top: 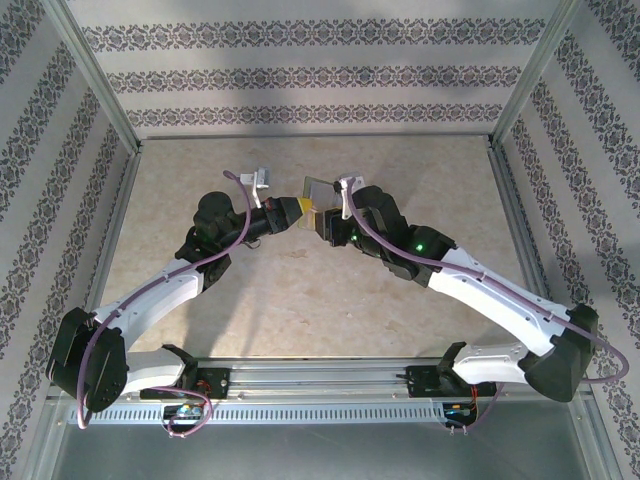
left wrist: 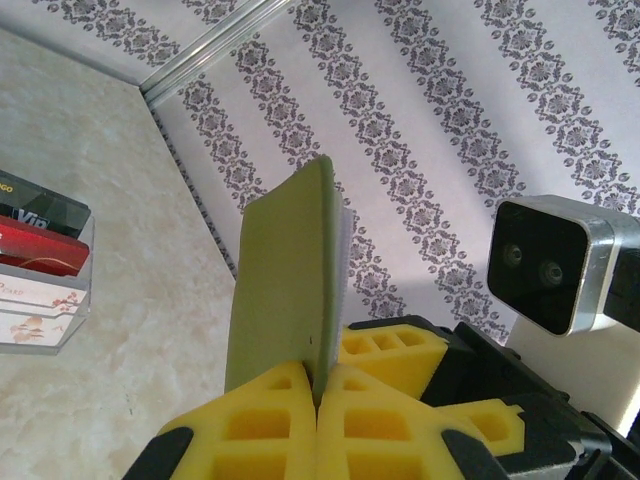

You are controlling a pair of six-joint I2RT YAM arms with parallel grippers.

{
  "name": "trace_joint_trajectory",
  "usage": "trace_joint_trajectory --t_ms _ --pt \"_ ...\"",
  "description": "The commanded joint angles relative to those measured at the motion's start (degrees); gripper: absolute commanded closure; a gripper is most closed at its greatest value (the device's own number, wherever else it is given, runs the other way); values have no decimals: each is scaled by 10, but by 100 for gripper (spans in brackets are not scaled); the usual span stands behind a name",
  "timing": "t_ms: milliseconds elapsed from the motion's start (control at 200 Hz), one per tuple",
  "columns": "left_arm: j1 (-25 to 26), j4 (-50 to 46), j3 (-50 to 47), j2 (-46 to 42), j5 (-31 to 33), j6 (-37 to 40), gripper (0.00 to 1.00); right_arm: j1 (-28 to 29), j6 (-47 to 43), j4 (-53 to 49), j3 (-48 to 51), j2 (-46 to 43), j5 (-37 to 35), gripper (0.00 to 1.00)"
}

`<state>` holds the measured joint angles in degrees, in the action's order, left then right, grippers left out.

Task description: Take the credit cards out of the card holder

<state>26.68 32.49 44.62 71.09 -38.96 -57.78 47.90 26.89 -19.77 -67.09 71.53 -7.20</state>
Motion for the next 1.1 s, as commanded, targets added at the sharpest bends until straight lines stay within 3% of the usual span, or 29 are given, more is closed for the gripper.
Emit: trace_joint_trajectory --t_ms 0,280,370,485,849,994,1094 --pt "6 64 11 -14 -34 -13 100 -13 5 -23 17 -8 -53 76" --pt "5 46 11 -16 -31 -11 100 -16 7 -21 19 -4 -41 92" --pt "5 44 12 -14 -30 -12 94 -16 7 -14 21 -3 -27 100" --pt "5 49 13 -7 -29 -16 88 -14 6 -5 21 -3 -15 100" --pt "4 51 7 -12 -24 -14 97 -13 7 -4 21 -11 -19 100" --pt "4 58 3 -16 -15 -15 91 -13 11 -9 23 -13 -26 100" --pt "4 61 0 -16 -9 -16 92 -13 12 -9 27 -13 -28 100"
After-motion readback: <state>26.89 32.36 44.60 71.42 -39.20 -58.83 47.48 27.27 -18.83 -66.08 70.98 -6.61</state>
